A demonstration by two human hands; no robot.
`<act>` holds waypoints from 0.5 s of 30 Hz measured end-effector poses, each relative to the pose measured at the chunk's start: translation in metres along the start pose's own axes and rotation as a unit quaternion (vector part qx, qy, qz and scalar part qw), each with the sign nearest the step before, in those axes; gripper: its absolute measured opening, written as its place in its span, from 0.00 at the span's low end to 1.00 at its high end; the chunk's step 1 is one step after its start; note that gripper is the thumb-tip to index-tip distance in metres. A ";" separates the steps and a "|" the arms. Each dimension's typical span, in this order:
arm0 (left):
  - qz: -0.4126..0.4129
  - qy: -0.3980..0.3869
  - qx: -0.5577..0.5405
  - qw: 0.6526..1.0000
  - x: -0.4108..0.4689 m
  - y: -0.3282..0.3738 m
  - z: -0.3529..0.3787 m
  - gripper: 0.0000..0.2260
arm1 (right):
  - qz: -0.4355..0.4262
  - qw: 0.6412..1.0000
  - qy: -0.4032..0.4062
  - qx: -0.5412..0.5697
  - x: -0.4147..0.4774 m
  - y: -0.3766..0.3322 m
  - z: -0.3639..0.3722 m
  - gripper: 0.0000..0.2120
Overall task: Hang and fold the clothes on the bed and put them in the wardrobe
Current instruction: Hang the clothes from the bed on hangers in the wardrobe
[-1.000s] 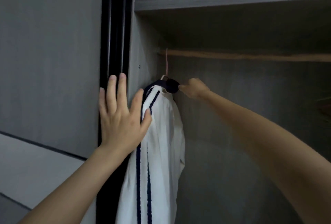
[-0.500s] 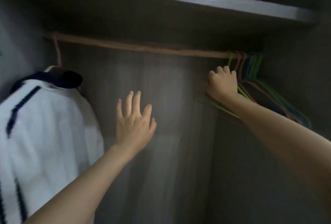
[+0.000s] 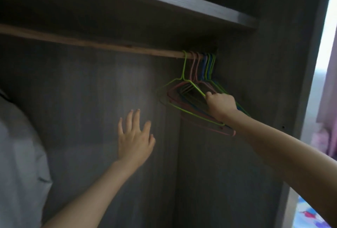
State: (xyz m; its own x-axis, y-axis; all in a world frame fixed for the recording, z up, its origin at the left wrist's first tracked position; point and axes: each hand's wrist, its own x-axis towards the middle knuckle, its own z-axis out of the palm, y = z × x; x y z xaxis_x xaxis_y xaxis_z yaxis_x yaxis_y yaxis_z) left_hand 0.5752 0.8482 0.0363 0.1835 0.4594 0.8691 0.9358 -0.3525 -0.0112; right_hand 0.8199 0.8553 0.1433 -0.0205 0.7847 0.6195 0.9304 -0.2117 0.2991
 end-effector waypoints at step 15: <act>-0.075 0.019 -0.010 0.997 -0.019 -0.007 0.020 0.30 | -0.022 0.986 0.112 0.117 -0.020 0.007 0.001 0.11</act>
State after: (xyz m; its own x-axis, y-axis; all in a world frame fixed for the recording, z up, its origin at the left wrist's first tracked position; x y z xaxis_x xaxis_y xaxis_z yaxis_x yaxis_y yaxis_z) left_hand 0.5713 0.8581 0.0103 0.0294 0.4769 0.8785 0.9453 -0.2988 0.1306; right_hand 0.8268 0.8389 0.1323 -0.1194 0.6360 0.7624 0.9853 -0.0183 0.1696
